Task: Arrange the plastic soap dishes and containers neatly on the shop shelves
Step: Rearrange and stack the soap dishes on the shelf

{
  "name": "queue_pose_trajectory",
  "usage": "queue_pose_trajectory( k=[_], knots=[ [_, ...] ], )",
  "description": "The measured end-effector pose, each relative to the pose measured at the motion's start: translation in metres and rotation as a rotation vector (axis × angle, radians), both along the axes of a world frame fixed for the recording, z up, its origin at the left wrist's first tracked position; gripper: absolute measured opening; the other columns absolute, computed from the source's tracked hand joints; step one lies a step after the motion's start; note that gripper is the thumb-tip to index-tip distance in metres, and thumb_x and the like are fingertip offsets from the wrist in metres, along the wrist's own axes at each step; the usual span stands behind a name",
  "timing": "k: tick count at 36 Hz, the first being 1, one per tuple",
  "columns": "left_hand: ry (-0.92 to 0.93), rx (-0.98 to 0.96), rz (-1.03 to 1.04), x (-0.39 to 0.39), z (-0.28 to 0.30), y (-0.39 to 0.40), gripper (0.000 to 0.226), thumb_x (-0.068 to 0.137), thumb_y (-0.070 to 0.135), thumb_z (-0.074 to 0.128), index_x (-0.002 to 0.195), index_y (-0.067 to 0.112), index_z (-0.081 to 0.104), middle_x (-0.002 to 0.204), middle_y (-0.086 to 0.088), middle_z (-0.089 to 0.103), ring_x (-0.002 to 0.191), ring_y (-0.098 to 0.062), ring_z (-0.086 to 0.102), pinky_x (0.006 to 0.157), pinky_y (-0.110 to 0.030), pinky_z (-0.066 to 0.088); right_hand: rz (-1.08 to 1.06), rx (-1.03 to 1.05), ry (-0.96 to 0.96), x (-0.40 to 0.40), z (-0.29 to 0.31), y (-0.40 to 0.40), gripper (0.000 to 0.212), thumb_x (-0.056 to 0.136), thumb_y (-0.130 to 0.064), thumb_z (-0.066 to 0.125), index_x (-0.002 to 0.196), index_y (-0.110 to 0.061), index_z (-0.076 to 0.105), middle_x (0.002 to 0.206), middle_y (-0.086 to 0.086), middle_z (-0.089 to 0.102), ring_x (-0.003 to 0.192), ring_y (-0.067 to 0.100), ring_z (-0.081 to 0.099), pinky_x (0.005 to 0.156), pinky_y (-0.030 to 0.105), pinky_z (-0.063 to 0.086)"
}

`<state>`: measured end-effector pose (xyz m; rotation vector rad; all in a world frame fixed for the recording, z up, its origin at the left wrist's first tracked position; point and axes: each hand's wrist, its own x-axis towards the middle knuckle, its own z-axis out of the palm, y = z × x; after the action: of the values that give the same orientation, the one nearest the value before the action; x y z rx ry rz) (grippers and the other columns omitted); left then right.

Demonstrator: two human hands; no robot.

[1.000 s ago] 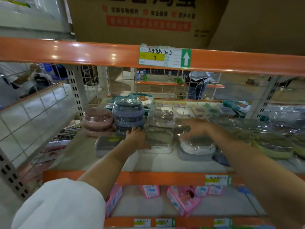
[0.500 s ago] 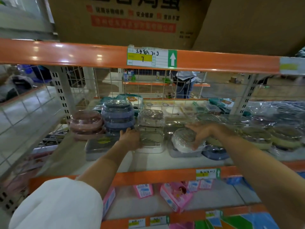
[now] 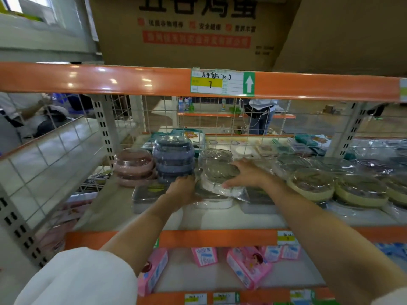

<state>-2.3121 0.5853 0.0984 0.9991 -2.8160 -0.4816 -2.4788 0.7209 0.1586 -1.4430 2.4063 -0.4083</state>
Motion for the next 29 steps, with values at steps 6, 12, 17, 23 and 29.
queue_pose_trajectory(
  k=[6,12,17,23,29],
  knots=[
    [0.012,-0.002,0.043,0.002,0.002,-0.002,0.075,0.073,0.052,0.074,0.131,0.012,0.047,0.131,-0.006,0.053,0.119,-0.026,0.050,0.100,-0.038,0.043,0.044,-0.030,-0.071,0.017,-0.013,-0.013,0.088,0.079,-0.046,0.074,0.149,-0.017,0.029,0.152,0.010,0.028,0.138,0.029,0.028,0.112,0.041,0.031],
    [-0.020,0.048,0.037,-0.001,0.007,-0.001,0.093,0.061,0.079,0.063,0.129,0.016,0.050,0.124,-0.001,0.058,0.111,-0.022,0.055,0.095,-0.039,0.047,0.028,-0.075,-0.175,-0.003,-0.013,0.005,0.070,0.082,-0.040,0.072,0.140,-0.014,0.043,0.130,0.000,0.050,0.107,0.013,0.048,0.073,0.016,0.040],
    [0.022,0.078,0.038,-0.013,0.003,-0.002,0.105,0.046,0.094,0.053,0.121,0.022,0.056,0.114,0.005,0.062,0.107,-0.018,0.058,0.095,-0.041,0.049,-0.012,-0.071,-0.144,-0.031,-0.008,0.021,0.064,0.087,-0.046,0.064,0.139,-0.014,0.045,0.142,0.006,0.047,0.125,0.022,0.047,0.094,0.027,0.039],
    [0.101,0.168,0.068,-0.016,0.008,0.011,0.064,0.070,0.060,0.074,0.121,0.024,0.058,0.112,0.008,0.061,0.103,-0.011,0.055,0.093,-0.023,0.044,-0.049,0.023,0.001,-0.086,-0.004,0.035,0.048,0.091,-0.031,0.065,0.131,-0.009,0.052,0.129,0.011,0.056,0.111,0.025,0.055,0.086,0.026,0.041],
    [0.133,0.177,0.119,-0.020,0.009,0.019,0.044,0.076,0.044,0.076,0.103,0.024,0.049,0.102,0.007,0.056,0.100,-0.014,0.055,0.090,-0.023,0.043,-0.026,0.098,0.115,-0.126,-0.012,0.031,0.058,0.085,-0.028,0.071,0.134,-0.006,0.047,0.134,0.015,0.054,0.117,0.028,0.054,0.094,0.032,0.043]
  ],
)
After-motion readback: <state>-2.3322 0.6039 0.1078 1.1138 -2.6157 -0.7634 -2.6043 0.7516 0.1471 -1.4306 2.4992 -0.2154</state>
